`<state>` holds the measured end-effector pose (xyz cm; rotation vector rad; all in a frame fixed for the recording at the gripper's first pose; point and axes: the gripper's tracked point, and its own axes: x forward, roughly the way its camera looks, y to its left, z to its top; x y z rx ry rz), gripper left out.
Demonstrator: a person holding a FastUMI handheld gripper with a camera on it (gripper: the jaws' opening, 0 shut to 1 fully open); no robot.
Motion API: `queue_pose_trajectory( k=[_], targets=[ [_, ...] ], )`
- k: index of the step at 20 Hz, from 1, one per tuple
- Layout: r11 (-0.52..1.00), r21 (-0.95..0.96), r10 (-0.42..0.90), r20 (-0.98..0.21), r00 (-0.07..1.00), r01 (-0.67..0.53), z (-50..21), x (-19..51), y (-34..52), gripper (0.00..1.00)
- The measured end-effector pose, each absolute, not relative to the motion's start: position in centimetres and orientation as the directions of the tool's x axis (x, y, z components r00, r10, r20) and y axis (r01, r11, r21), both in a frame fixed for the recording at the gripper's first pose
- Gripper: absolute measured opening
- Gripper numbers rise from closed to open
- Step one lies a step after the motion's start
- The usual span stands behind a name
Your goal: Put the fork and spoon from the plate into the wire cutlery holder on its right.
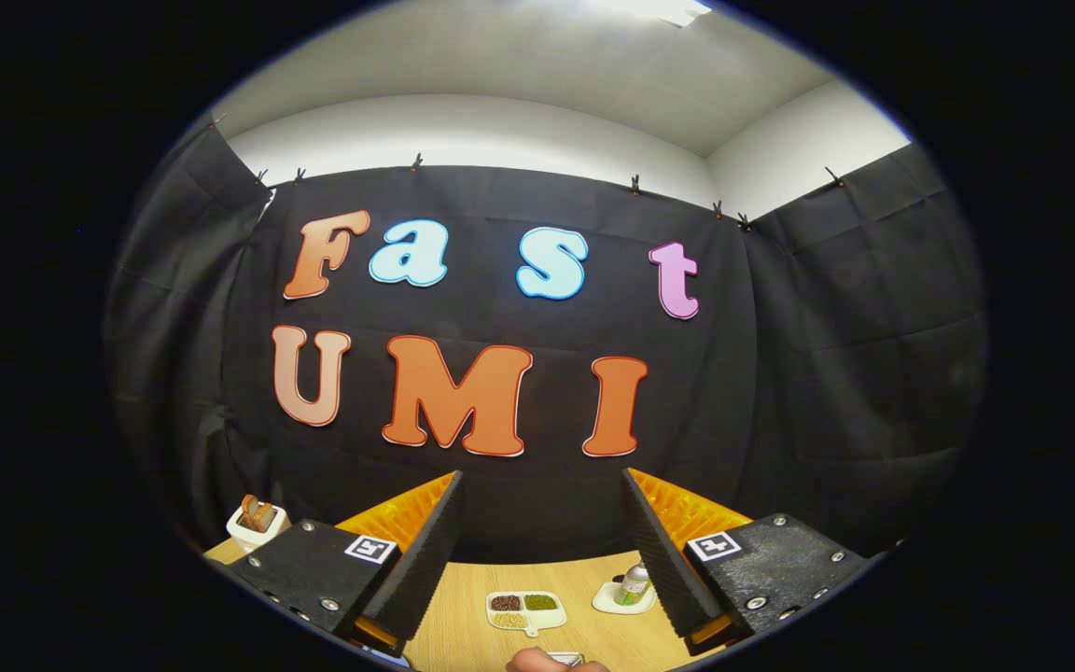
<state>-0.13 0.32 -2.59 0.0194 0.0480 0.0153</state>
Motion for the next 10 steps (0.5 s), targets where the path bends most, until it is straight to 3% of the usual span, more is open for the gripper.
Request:
queue_pose_trajectory(
  k=[10],
  targets=[
    [0.994, 0.059, 0.095, -0.058, 0.994, -0.091, -3.6, -1.3, 3.3, 0.97]
  ],
)
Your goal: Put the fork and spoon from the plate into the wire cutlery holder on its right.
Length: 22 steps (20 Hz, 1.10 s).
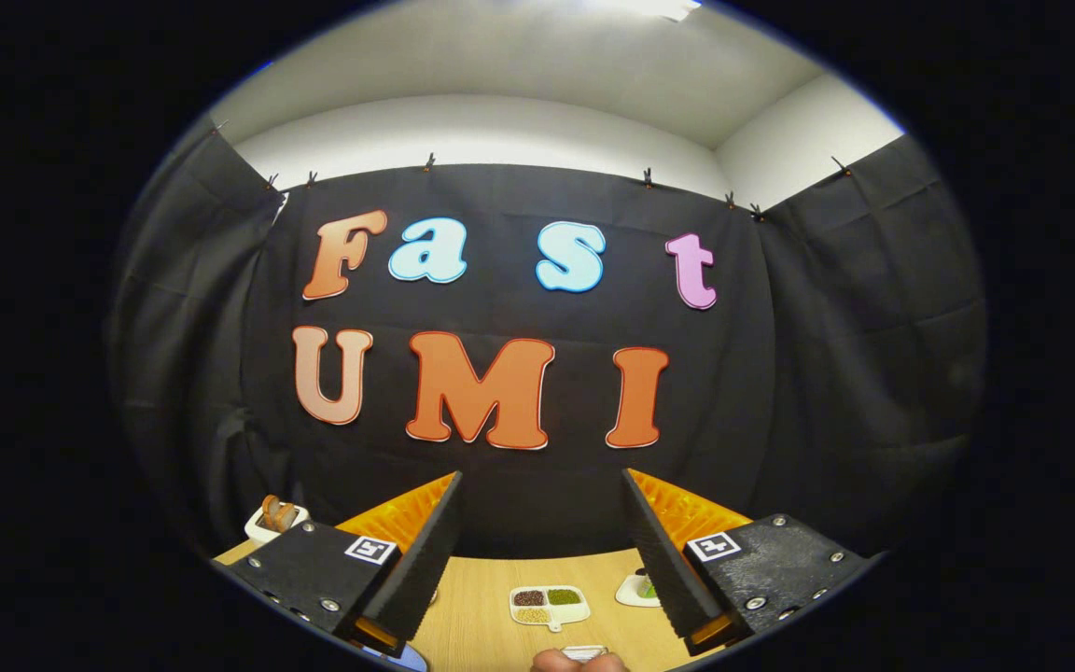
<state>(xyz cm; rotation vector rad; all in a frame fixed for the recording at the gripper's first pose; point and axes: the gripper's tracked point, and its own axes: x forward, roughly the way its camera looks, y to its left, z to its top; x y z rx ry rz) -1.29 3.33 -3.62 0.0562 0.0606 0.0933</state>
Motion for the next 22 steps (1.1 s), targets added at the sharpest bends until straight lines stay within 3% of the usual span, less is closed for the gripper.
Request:
queue_pose_trajectory(
  k=[8, 14, 22],
  targets=[
    [0.978, 0.051, 0.200, 0.004, 0.980, -0.200, -2.8, -2.5, 7.1, 0.97],
    [0.982, 0.024, 0.182, 0.102, 0.978, -0.185, -2.1, -3.0, 9.5, 0.97],
    [0.973, 0.073, 0.222, -0.018, 0.975, -0.220, -8.8, -3.5, 15.7, 0.97]
  ],
)
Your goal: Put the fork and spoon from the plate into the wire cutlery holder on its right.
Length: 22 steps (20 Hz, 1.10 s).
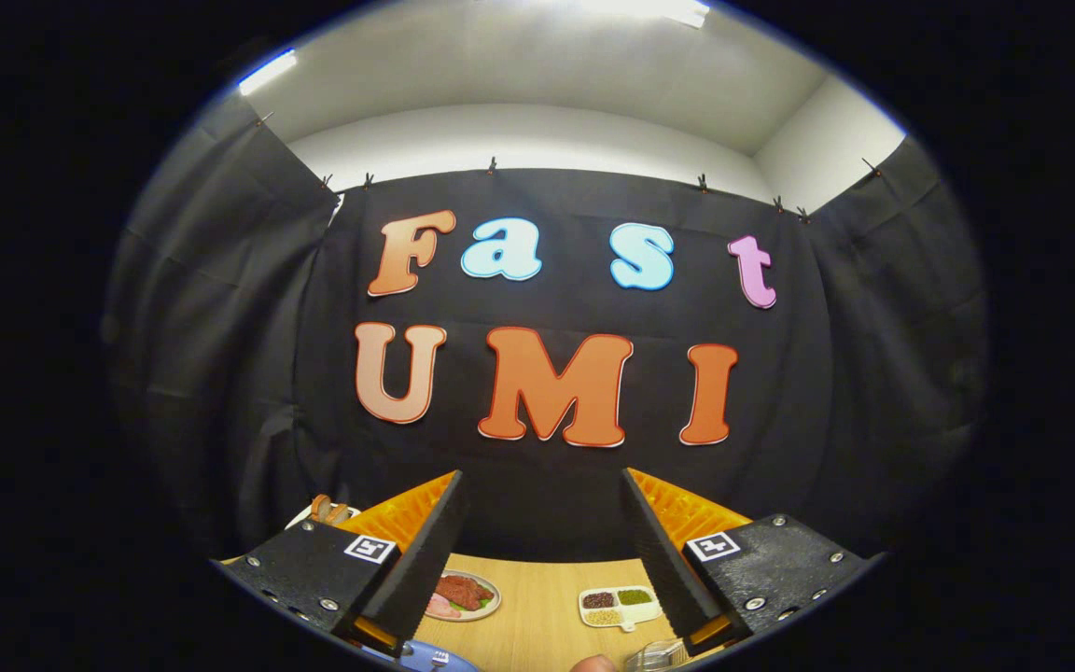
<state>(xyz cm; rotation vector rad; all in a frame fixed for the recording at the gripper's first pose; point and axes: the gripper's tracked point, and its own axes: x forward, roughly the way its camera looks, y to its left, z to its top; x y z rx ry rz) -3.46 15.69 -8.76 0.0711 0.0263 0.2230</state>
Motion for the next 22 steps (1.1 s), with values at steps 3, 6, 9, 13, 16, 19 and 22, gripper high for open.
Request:
queue_pose_trajectory(
  k=[3, 6, 9, 13, 16, 19, 22],
  targets=[
    [0.967, 0.111, 0.237, -0.079, 0.968, -0.228, -12.3, -4.1, 18.0, 0.97],
    [0.965, 0.123, 0.250, -0.150, 0.957, -0.232, -16.4, -4.4, 20.3, 0.97],
    [0.958, 0.099, 0.286, -0.264, 0.921, -0.269, -21.6, -5.4, 22.6, 0.97],
    [0.940, 0.080, 0.327, -0.491, 0.807, -0.332, -29.5, -7.2, 25.6, 0.98],
    [0.920, 0.105, 0.348, -0.664, 0.661, -0.379, -34.9, -9.2, 27.4, 0.96],
    [0.912, 0.098, 0.317, -0.783, 0.535, -0.397, -39.2, -11.6, 27.6, 0.94],
    [0.904, 0.133, 0.296, -0.881, 0.369, -0.407, -42.4, -14.3, 27.8, 0.91]
  ],
)
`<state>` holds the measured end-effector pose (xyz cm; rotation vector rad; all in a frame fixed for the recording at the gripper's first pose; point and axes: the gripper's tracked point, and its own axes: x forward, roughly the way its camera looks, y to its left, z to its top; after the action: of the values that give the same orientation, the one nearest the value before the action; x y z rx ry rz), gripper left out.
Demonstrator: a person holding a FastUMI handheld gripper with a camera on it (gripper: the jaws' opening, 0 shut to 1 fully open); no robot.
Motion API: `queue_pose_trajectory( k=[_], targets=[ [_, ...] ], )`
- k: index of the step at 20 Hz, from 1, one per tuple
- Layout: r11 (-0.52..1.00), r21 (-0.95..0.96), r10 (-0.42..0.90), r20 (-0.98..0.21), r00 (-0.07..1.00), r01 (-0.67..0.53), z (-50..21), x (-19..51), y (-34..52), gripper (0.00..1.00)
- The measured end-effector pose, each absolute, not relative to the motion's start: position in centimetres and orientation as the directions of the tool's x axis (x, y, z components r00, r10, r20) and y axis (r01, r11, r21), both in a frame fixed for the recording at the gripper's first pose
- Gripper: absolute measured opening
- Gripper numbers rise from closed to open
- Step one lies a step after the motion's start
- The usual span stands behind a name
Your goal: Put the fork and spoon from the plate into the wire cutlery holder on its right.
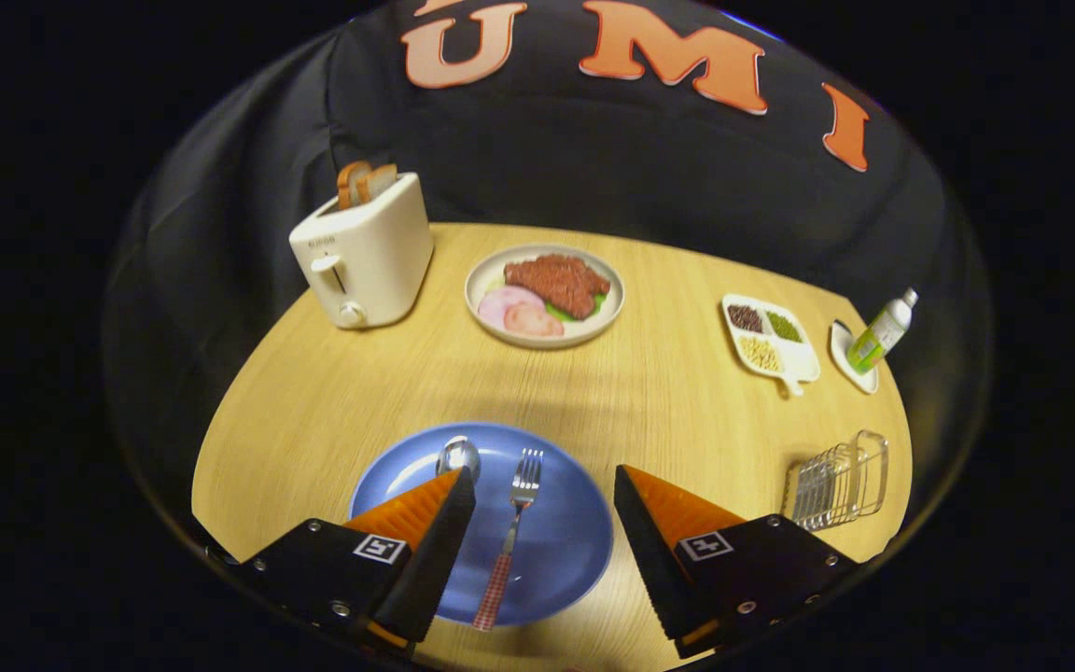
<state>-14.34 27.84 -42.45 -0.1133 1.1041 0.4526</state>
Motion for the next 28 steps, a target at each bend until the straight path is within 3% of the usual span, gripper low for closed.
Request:
queue_pose_trajectory(
  k=[3, 10, 15, 20, 24, 28],
  targets=[
    [0.901, 0.132, 0.248, -0.939, 0.239, -0.413, -44.9, -16.3, 27.6, 0.87],
    [0.899, 0.139, 0.170, -0.985, 0.039, -0.415, -47.6, -19.4, 27.6, 0.64],
    [0.907, 0.117, 0.128, -0.992, 0.000, -0.404, -48.6, -20.1, 28.0, 0.38],
    [0.942, 0.123, 0.110, -0.992, -0.061, -0.311, -49.0, -20.5, 28.0, 0.14],
    [0.950, 0.161, 0.148, -0.987, -0.071, -0.267, -48.4, -20.3, 28.0, 0.07],
    [0.963, 0.179, 0.179, -0.984, -0.021, -0.203, -45.7, -19.0, 26.1, 0.06]
  ],
)
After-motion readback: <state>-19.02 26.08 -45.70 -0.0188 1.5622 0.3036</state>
